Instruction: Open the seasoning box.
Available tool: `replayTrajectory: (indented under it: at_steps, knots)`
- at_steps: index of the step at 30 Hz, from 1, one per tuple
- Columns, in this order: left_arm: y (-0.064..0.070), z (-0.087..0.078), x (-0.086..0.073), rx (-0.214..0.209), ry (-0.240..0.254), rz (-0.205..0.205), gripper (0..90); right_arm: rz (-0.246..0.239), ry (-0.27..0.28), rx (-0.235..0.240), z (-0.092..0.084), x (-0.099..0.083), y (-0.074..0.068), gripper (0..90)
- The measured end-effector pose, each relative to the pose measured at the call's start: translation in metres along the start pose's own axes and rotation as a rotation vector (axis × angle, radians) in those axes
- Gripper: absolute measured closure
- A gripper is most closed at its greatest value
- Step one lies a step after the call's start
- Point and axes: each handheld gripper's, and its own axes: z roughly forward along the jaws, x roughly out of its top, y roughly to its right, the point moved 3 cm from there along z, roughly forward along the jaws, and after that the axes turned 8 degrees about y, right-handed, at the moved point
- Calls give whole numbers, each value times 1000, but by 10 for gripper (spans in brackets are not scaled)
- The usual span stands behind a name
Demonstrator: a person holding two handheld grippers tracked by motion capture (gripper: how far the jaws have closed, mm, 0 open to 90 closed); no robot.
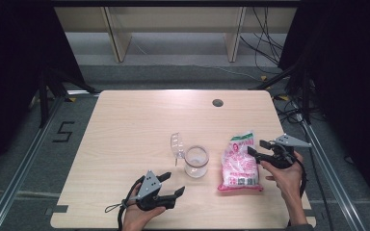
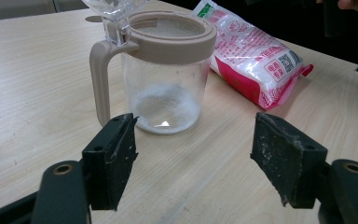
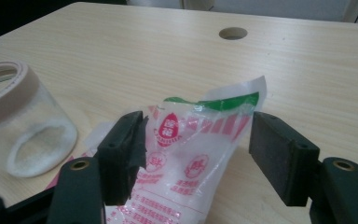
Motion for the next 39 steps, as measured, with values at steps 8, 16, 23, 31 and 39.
replayTrajectory:
  at_steps: [8,16,23,31,39]
  knots:
    - [0,1,1,-5,2,-1,300,9,-58,-16,6,-7,10,395]
    - [2,4,2,-18,-5,2,298,87,-68,0,16,-14,17,393]
    - [11,8,0,-47,-23,22,297,92,-124,19,25,-17,19,391]
    - [14,10,0,-51,-23,20,297,98,-133,44,34,-19,22,397]
    - [13,9,1,-51,-15,17,297,155,-186,45,41,-22,20,431]
